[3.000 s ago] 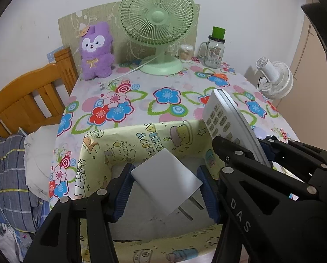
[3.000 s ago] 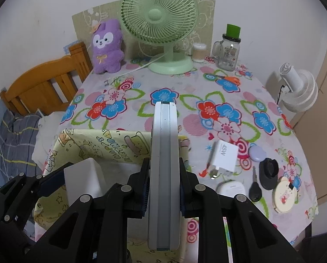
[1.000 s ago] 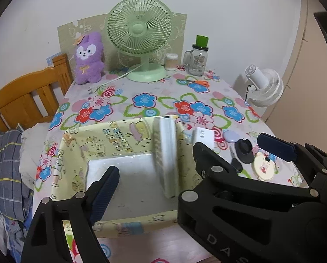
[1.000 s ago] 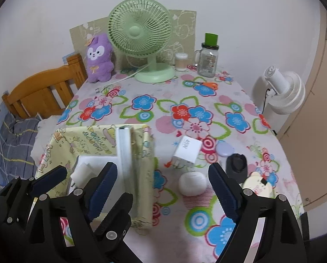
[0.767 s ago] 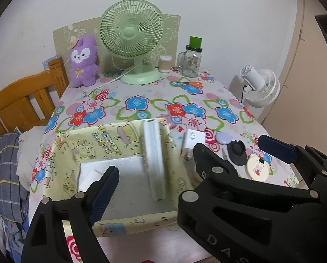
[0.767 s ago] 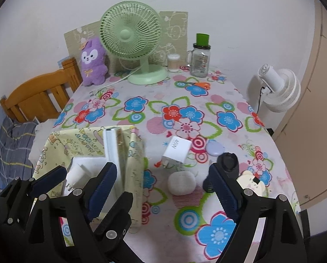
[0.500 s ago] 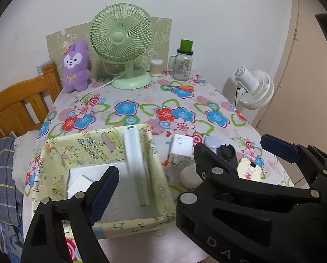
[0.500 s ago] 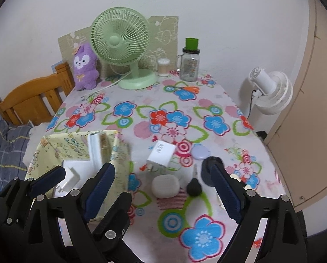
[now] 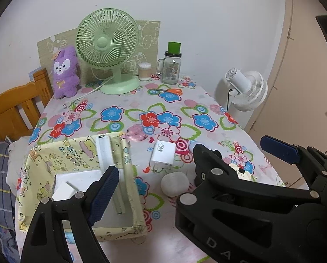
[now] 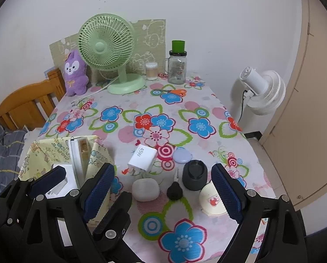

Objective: Organize rigid objects
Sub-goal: 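Withdraw both grippers from the gift box back over the table items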

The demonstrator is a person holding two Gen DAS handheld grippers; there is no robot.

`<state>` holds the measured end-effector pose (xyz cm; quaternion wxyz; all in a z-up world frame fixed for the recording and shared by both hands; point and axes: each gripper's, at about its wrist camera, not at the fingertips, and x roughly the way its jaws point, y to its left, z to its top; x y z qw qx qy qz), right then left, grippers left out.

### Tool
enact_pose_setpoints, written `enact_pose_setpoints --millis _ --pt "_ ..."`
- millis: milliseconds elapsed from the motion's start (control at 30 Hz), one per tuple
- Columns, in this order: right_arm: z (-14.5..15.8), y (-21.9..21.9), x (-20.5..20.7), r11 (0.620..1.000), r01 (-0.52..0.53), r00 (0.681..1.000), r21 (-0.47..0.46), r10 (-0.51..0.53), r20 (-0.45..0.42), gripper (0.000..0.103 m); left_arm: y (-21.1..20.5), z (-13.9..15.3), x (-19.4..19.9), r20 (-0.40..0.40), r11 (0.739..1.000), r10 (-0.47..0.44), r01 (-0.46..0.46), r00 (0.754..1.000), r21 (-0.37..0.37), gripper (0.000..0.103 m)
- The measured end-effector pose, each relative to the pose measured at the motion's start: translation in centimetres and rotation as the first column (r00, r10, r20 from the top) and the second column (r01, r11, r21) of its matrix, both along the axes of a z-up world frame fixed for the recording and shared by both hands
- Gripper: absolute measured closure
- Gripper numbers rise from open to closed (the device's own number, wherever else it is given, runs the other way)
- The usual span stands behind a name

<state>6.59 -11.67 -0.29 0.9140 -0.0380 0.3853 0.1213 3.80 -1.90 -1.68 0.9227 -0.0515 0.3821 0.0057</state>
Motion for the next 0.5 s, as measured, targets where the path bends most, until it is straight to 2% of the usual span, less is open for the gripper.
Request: enact_pose_setpoints --millis 500 --pt "-1.4 -3.7 1.9 0.999 0.054 0.998 0.002 -0.054 -0.014 0.010 -3.4 -1.1 2.1 0.006 1.000 -0.023 0.023 1.000 0.010 0.013"
